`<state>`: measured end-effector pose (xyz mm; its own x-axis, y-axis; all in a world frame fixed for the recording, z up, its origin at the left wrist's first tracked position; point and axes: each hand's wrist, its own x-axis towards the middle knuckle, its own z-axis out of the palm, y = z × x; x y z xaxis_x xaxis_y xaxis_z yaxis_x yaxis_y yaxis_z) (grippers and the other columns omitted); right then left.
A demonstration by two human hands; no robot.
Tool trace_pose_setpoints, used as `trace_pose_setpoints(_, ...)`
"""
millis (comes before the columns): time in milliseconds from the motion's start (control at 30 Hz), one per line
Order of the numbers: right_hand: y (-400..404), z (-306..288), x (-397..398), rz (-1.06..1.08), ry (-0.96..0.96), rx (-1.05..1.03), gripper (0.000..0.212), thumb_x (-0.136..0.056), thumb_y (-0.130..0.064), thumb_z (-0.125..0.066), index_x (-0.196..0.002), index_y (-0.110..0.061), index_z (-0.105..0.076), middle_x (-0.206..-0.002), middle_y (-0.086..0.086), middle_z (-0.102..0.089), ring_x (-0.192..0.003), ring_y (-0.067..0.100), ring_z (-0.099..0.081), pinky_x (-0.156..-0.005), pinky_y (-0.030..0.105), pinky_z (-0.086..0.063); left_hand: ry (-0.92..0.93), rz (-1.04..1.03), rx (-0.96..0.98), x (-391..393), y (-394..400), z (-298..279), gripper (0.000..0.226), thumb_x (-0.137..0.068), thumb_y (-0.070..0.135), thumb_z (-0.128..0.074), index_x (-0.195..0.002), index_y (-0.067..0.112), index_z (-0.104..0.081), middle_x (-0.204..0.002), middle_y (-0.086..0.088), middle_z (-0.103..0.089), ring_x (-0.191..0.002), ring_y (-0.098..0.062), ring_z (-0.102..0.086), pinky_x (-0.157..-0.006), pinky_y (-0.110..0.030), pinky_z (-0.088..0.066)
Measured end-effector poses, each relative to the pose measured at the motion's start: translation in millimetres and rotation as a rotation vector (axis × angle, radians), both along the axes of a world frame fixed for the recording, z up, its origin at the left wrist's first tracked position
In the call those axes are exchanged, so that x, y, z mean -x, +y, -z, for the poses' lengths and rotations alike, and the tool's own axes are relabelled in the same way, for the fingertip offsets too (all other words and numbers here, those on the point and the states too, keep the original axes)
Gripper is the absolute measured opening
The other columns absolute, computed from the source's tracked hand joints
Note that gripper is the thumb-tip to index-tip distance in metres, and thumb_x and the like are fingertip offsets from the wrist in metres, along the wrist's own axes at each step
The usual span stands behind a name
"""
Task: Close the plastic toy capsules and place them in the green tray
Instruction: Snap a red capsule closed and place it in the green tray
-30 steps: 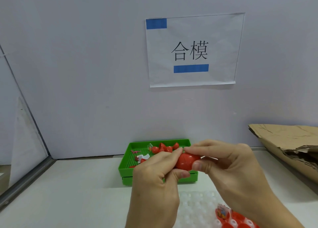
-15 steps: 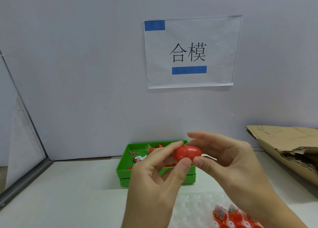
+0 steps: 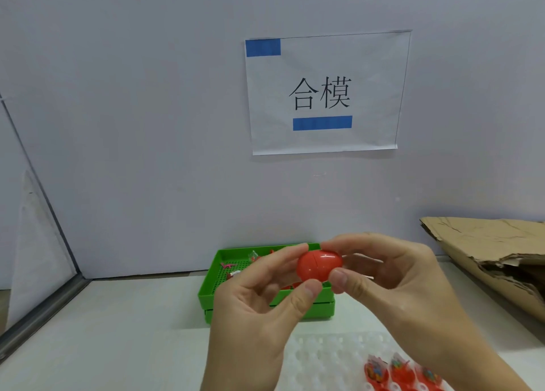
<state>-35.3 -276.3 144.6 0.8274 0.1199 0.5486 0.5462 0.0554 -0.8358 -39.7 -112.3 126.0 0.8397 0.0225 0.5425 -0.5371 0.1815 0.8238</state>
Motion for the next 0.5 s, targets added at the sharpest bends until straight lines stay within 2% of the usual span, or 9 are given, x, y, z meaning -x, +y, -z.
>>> trace_pose_setpoints(133,0.4,-1.8,1.7,-0.03,-0.014,-0.021,0.029,-0.065,-0.02,-0.078,-0.093,-0.025,-0.078,-0.092,0.005,-0.077,-0.085,0.022,-0.075,-0.073,0.022,-0.058,0.023,0.026,0.049,-1.1,0.2,0.7,0.047,-0.055,0.034,-0.084,-0.102,0.032,-0.077,-0.097,-0.006,-0.077,-0.094,-0.02,-0.074,-0.084,-0.026,-0.057)
trace_pose_setpoints(367,0.5,-0.3,3.0,-0.043,-0.021,-0.024,0.03,-0.068,-0.014,-0.079,-0.097,-0.023,-0.077,-0.092,0.007,-0.077,-0.085,0.022,-0.075,-0.074,0.022,-0.058,-0.009,0.026,0.052,-1.9,0.3,0.0,0.041,-0.055,0.028,-0.084,-0.096,0.027,-0.079,-0.095,-0.007,-0.078,-0.091,-0.021,-0.074,-0.076,-0.021,-0.056)
trace_pose_setpoints(500,1.4,-1.6,3.7,-0.058,-0.031,-0.028,0.028,-0.069,-0.019,-0.084,-0.096,-0.022,-0.078,-0.094,0.007,-0.077,-0.089,0.023,-0.075,-0.075,0.022,-0.057,-0.029,0.02,0.053,-1.8,-0.1,-0.5,0.041,-0.055,0.027,-0.084,-0.096,0.027,-0.078,-0.095,-0.007,-0.077,-0.093,-0.022,-0.074,-0.078,-0.021,-0.056)
